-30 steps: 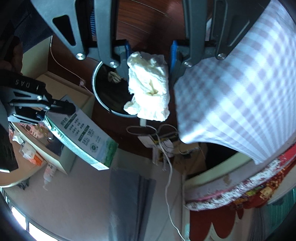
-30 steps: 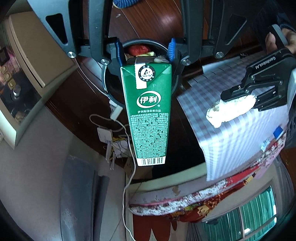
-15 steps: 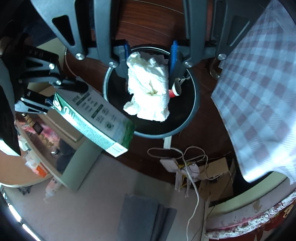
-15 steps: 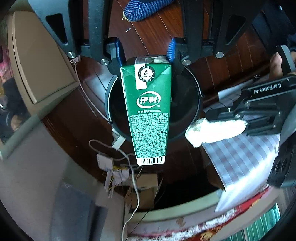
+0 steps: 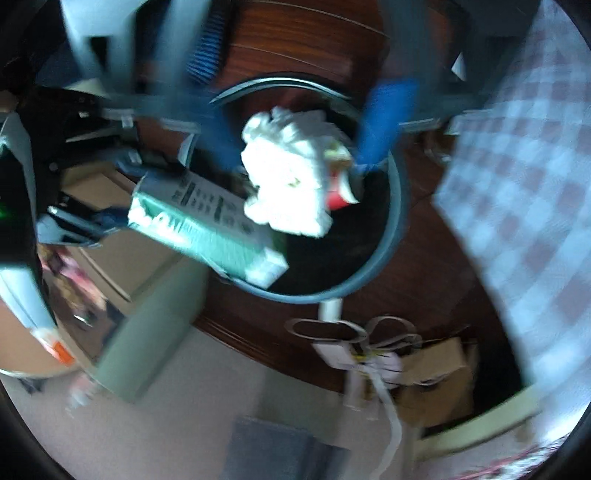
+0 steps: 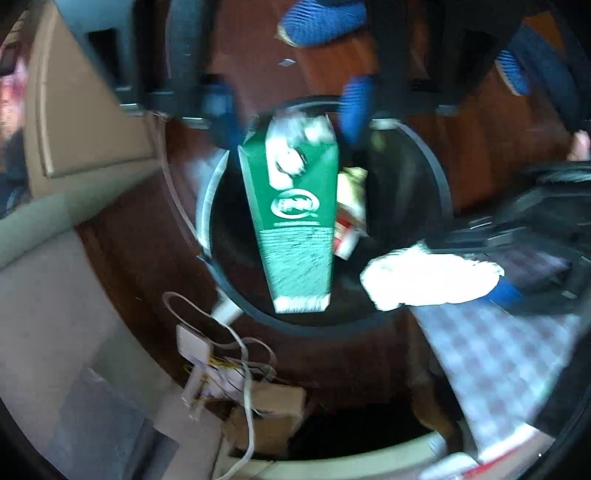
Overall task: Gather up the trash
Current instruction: 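Carry both items over the black bucket and open both tools to drop them, then move both open tools back over the bed toward the blue cup and mask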
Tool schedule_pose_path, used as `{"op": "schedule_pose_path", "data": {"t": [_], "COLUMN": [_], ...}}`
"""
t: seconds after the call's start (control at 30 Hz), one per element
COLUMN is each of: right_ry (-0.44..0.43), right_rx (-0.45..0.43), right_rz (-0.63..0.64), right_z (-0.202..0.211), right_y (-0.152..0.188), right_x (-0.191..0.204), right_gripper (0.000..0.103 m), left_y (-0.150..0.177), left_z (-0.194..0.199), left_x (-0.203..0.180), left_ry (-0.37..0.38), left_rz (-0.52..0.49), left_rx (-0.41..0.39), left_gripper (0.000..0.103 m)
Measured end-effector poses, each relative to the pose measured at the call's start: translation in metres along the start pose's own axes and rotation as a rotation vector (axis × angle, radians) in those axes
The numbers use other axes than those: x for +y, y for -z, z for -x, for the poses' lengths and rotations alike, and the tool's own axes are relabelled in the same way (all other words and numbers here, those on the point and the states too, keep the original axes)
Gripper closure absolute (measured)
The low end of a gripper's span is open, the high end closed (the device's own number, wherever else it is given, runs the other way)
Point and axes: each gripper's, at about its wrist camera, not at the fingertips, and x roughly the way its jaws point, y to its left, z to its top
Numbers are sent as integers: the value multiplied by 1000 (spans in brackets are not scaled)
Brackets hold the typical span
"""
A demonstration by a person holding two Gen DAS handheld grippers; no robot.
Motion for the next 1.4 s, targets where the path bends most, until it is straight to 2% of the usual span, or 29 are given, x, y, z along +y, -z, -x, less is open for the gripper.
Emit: {"op": "schedule_pose_path", "data": {"t": [0.03, 0.1, 0.13, 0.23, 0.33, 1.07, 1.4], "right_ry": [17, 20, 26, 10, 9, -38, -58], "right_rx": [-4, -2, 29, 10, -1, -101, -143], "right_rz": [0, -22, -51, -140, -161, -166, -150], "right_z": [0, 1, -3, -4, -3, 35, 56], "right_y": [2, 5, 7, 8, 9, 17, 23], "right_x": [-3, -10, -15, -27, -24, 0, 20], "right_gripper": [9, 4, 1, 1, 1, 1, 1], "left_y": [4, 10, 14, 23, 27, 43, 59], "left_z": [6, 10, 11, 14, 15, 55, 87], "left_x": [5, 11, 14, 21, 21, 18, 22], "left_ry": [-19, -72, -110, -152, -183, -241, -281], "left_rz": [14, 26, 32, 57, 63, 84, 105], "left_rx": [-36, -41, -44, -61, -65, -118, -156], "left_gripper": [1, 1, 1, 1, 1, 1, 1]}}
